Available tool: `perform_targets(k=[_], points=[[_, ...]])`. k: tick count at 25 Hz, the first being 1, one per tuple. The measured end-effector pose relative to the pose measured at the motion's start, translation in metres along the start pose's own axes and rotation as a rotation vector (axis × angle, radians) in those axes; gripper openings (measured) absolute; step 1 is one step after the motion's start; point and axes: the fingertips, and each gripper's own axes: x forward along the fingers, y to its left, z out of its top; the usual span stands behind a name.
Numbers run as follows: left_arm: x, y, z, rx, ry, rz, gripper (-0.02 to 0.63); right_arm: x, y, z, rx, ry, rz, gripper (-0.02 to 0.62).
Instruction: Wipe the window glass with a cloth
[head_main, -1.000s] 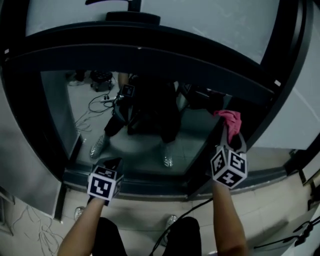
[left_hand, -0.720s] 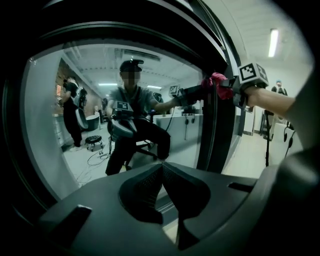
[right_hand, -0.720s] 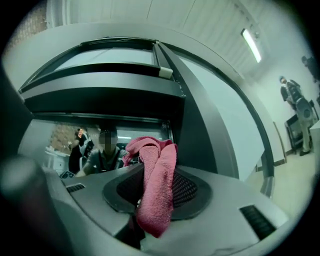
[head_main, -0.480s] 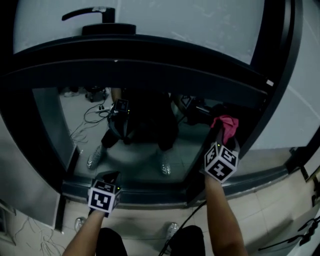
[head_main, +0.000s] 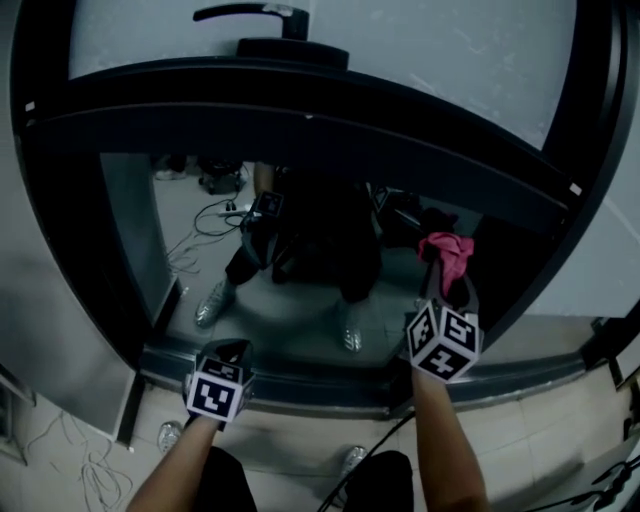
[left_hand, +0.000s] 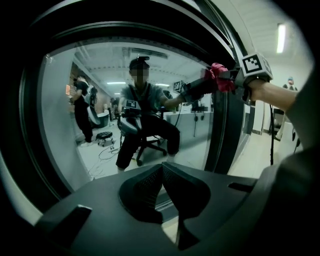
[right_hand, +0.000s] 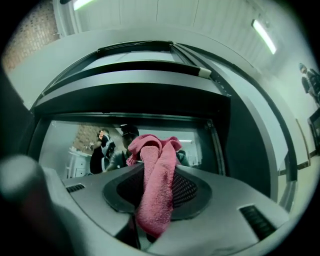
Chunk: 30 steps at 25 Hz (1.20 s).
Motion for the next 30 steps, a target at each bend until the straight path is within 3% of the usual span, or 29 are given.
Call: perform_targets(k=[13,30], points=[[-0.057,0.09,-0.041,-0.095,0.008,0.117,0.005,-0.011,0.159,0.01,0.014,-0.016,0.204,0.126],[-0.137,0.19,-0.101,-0.202,0.029,0.268,0.005,-0.029,0.365,0.021,-0.105,-0.028,0.46,0.126]])
